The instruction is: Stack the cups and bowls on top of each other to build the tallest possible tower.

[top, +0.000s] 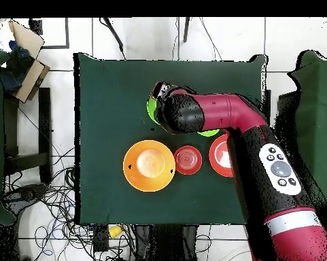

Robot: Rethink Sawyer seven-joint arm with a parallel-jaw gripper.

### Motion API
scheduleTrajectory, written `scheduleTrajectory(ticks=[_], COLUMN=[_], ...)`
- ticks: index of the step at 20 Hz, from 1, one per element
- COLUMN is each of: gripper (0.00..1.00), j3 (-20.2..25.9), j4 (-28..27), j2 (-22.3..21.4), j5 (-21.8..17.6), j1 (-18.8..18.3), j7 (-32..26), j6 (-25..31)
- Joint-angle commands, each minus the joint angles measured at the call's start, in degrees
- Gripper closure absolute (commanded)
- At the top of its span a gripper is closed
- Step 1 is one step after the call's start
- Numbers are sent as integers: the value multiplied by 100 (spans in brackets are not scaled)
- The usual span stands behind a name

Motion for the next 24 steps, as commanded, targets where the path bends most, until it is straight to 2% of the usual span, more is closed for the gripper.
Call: scheduleTrajectory(ticks=[1,7,15,19,24], gripper=[0,0,0,0,0], j3=[320,239,149,294,643], j4=[394,519,553,695,1087], j2=[121,16,-64,-148,-226], j5=[-156,-158,-259,-202,-216], j1=[-13,49,8,-252,-796], j7=[-1051,-868,-892,-1166,-1495], j6=[589,631,606,727,618])
